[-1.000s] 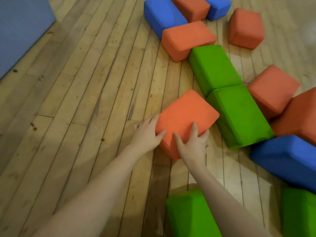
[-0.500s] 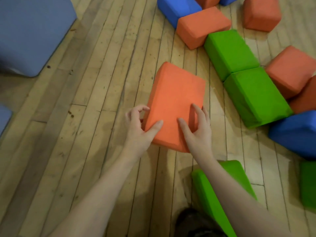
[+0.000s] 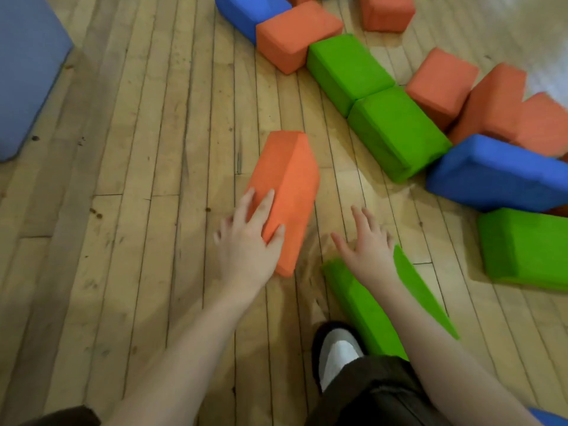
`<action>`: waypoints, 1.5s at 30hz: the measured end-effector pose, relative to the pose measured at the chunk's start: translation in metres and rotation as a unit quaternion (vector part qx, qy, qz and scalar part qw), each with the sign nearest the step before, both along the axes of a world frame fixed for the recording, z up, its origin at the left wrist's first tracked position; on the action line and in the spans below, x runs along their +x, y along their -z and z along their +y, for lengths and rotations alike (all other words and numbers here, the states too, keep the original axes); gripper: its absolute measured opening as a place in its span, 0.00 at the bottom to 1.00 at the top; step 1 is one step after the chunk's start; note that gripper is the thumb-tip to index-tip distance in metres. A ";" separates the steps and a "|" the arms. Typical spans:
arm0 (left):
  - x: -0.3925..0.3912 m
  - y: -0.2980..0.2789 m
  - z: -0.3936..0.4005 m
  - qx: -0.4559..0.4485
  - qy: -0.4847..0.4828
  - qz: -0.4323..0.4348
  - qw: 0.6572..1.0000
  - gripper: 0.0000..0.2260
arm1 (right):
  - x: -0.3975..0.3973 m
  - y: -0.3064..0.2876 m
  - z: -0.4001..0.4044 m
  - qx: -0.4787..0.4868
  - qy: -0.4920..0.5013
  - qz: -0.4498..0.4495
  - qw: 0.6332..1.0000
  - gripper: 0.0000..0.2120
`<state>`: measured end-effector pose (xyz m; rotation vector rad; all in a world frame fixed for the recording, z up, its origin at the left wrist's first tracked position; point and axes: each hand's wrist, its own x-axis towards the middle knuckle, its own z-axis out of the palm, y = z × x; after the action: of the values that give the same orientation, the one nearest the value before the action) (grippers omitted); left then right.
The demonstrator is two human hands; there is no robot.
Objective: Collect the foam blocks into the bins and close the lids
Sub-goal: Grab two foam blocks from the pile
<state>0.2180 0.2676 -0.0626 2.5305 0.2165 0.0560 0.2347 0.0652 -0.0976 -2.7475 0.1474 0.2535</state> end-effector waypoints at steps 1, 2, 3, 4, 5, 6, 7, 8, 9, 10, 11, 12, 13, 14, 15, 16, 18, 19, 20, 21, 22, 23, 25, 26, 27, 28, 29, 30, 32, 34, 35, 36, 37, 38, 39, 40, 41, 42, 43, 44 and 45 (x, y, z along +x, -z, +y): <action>-0.002 0.003 -0.006 0.025 0.004 0.008 1.000 0.26 | -0.004 0.004 -0.012 -0.031 0.024 0.023 0.999 0.37; -0.003 0.006 -0.013 0.042 0.008 0.018 0.999 0.26 | -0.007 0.008 -0.022 -0.060 0.045 0.053 0.996 0.41; -0.004 0.009 -0.020 0.060 0.014 0.027 0.998 0.26 | -0.009 0.012 -0.031 -0.082 0.065 0.087 0.991 0.46; -0.004 0.012 -0.025 0.081 0.023 0.029 0.996 0.25 | -0.010 0.014 -0.037 -0.095 0.084 0.123 0.984 0.50; -0.005 0.014 -0.029 0.103 0.035 0.023 0.994 0.25 | -0.011 0.016 -0.041 -0.101 0.100 0.153 0.978 0.53; -0.006 0.016 -0.033 0.124 0.047 0.013 0.991 0.25 | -0.011 0.018 -0.042 -0.104 0.107 0.172 0.974 0.55; -0.006 0.018 -0.034 0.141 0.055 0.003 0.988 0.25 | -0.011 0.020 -0.043 -0.108 0.107 0.175 0.973 0.56; -0.006 0.019 -0.035 0.154 0.058 -0.007 0.986 0.25 | -0.010 0.020 -0.041 -0.111 0.100 0.164 0.975 0.57; -0.006 0.019 -0.035 0.161 0.059 -0.015 0.985 0.25 | -0.008 0.020 -0.038 -0.112 0.089 0.144 0.979 0.57; -0.006 0.020 -0.033 0.165 0.058 -0.022 0.984 0.25 | -0.005 0.020 -0.034 -0.116 0.074 0.120 0.983 0.56; -0.005 0.020 -0.031 0.168 0.056 -0.031 0.984 0.25 | 0.000 0.020 -0.029 -0.122 0.057 0.094 0.987 0.55; -0.003 0.021 -0.027 0.170 0.052 -0.038 0.983 0.25 | 0.007 0.019 -0.023 -0.130 0.040 0.066 0.988 0.54; -0.001 0.022 -0.023 0.172 0.046 -0.041 0.983 0.24 | 0.016 0.018 -0.016 -0.139 0.022 0.042 0.989 0.52; 0.003 0.022 -0.018 0.173 0.036 -0.041 0.983 0.24 | 0.025 0.016 -0.009 -0.146 0.000 0.022 0.989 0.51; 0.007 0.023 -0.012 0.174 0.024 -0.038 0.984 0.24 | 0.034 0.015 -0.003 -0.153 -0.027 0.009 0.988 0.49; 0.011 0.023 -0.006 0.176 0.012 -0.034 0.984 0.24 | 0.042 0.014 0.004 -0.161 -0.058 0.001 0.985 0.48; 0.020 0.023 0.003 0.182 0.003 -0.026 0.983 0.24 | 0.051 0.012 0.016 -0.170 -0.112 -0.013 0.979 0.44; 0.022 0.023 0.006 0.182 0.004 -0.026 0.983 0.24 | 0.053 0.013 0.020 -0.168 -0.130 -0.025 0.977 0.41; 0.023 0.023 0.007 0.181 0.008 -0.027 0.983 0.24 | 0.052 0.013 0.023 -0.162 -0.141 -0.040 0.976 0.38; 0.022 0.024 0.008 0.179 0.012 -0.026 0.983 0.24 | 0.049 0.013 0.026 -0.153 -0.147 -0.054 0.976 0.36; 0.019 0.025 0.007 0.178 0.015 -0.027 0.984 0.24 | 0.046 0.013 0.026 -0.141 -0.152 -0.066 0.976 0.34; 0.015 0.026 0.006 0.179 0.016 -0.029 0.983 0.24 | 0.041 0.011 0.024 -0.127 -0.157 -0.074 0.977 0.31; 0.005 0.028 0.002 0.183 0.019 -0.036 0.982 0.24 | 0.028 0.004 0.017 -0.102 -0.165 -0.072 0.978 0.29; 0.000 0.029 0.001 0.183 0.023 -0.040 0.982 0.24 | 0.023 -0.001 0.012 -0.095 -0.170 -0.064 0.979 0.29; -0.005 0.029 -0.001 0.181 0.026 -0.044 0.982 0.24 | 0.018 -0.006 0.007 -0.092 -0.180 -0.058 0.978 0.30; -0.010 0.029 -0.003 0.177 0.027 -0.047 0.983 0.23 | 0.012 -0.010 0.003 -0.095 -0.197 -0.057 0.974 0.30; -0.014 0.029 -0.004 0.172 0.030 -0.049 0.983 0.23 | 0.007 -0.014 0.000 -0.103 -0.216 -0.059 0.969 0.31; -0.019 0.029 -0.005 0.168 0.034 -0.050 0.984 0.23 | 0.001 -0.018 -0.002 -0.115 -0.231 -0.058 0.964 0.32; -0.028 0.029 -0.007 0.161 0.041 -0.052 0.985 0.22 | -0.008 -0.023 -0.006 -0.142 -0.236 -0.065 0.959 0.34; -0.035 0.029 -0.007 0.153 0.044 -0.050 0.986 0.22 | -0.015 -0.027 -0.011 -0.150 -0.217 -0.046 0.964 0.34; -0.038 0.029 -0.006 0.150 0.046 -0.049 0.986 0.23 | -0.018 -0.029 -0.014 -0.151 -0.208 -0.030 0.966 0.35; -0.040 0.028 -0.005 0.150 0.047 -0.050 0.986 0.23 | -0.019 -0.029 -0.017 -0.158 -0.208 -0.013 0.965 0.36; -0.041 0.027 -0.005 0.152 0.050 -0.051 0.986 0.23 | -0.021 -0.029 -0.021 -0.170 -0.215 0.003 0.962 0.36; -0.041 0.027 -0.004 0.154 0.054 -0.054 0.985 0.22 | -0.022 -0.030 -0.023 -0.180 -0.227 0.014 0.957 0.37; -0.041 0.027 -0.004 0.154 0.058 -0.056 0.985 0.21 | -0.023 -0.030 -0.024 -0.188 -0.240 0.020 0.952 0.36; -0.041 0.027 -0.004 0.156 0.063 -0.059 0.984 0.21 | -0.023 -0.030 -0.023 -0.192 -0.250 0.022 0.949 0.36; -0.040 0.026 -0.004 0.159 0.066 -0.061 0.983 0.20 | -0.023 -0.031 -0.021 -0.196 -0.258 0.022 0.946 0.36; -0.038 0.025 -0.003 0.162 0.066 -0.062 0.983 0.20 | -0.022 -0.032 -0.020 -0.201 -0.267 0.019 0.942 0.37; -0.036 0.023 -0.003 0.160 0.062 -0.060 0.983 0.19 | -0.020 -0.033 -0.018 -0.208 -0.275 0.012 0.939 0.36; -0.035 0.021 -0.001 0.156 0.057 -0.057 0.984 0.19 | -0.019 -0.036 -0.014 -0.210 -0.277 0.001 0.938 0.36; -0.033 0.017 0.002 0.149 0.051 -0.056 0.986 0.19 | -0.017 -0.041 -0.009 -0.207 -0.273 -0.015 0.939 0.35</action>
<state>0.1847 0.2693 -0.0799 2.8211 0.0332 0.2040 0.2175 0.0558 -0.0570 -3.1532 -0.6538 0.3590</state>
